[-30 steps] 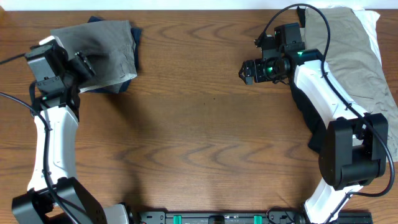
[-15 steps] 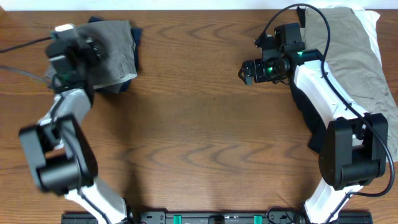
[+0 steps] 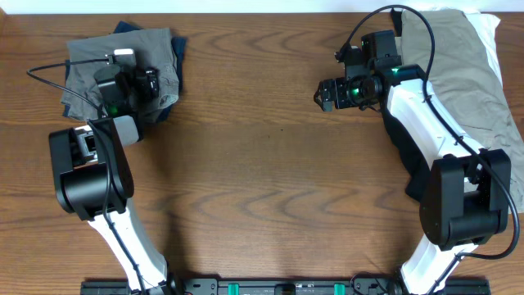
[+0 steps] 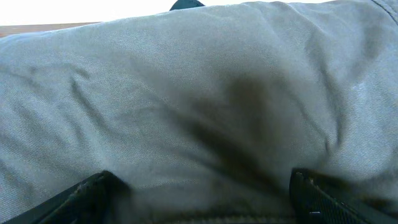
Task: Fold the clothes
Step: 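Open the left gripper and press the shorts flat on the stack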
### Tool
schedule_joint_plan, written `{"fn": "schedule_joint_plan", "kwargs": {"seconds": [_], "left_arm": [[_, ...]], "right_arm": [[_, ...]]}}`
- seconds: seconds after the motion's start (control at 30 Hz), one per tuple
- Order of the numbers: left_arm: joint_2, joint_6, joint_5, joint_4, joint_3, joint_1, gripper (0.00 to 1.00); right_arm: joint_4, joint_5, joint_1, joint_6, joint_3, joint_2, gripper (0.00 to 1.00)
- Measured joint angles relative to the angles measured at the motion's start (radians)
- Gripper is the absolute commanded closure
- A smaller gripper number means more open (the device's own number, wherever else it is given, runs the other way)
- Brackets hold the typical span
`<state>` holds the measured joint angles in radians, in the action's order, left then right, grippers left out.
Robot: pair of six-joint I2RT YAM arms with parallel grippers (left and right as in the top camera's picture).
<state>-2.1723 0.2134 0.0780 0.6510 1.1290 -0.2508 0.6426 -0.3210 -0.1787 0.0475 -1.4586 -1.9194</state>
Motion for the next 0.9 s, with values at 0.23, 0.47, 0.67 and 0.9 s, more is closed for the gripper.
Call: {"fn": "schedule_joint_plan", "kwargs": {"seconds": [0.23,0.47,0.67,0.9], "left_arm": [[0.053,0.005,-0.019,-0.063,-0.002,0.002,0.06],[0.349,0.023,-0.051,-0.321,-0.019,-0.003,0.02],[0.689,-0.075,-0.059,-0.614,-0.018,-0.002,0.02],[0.935,-0.241,-0.059,-0.855,-0.017,-0.003,0.02]], "right_arm": [[-0.032,0.0,0.0,-0.003,0.0,0.0,0.01],[-0.071,0.0,0.007,-0.01,-0.004,0.007,0.01],[-0.027,0.002,0.019,-0.048,-0.061,0.081,0.01],[0.058,0.004,0.019,-0.084,-0.124,0.317,0.01]]}}
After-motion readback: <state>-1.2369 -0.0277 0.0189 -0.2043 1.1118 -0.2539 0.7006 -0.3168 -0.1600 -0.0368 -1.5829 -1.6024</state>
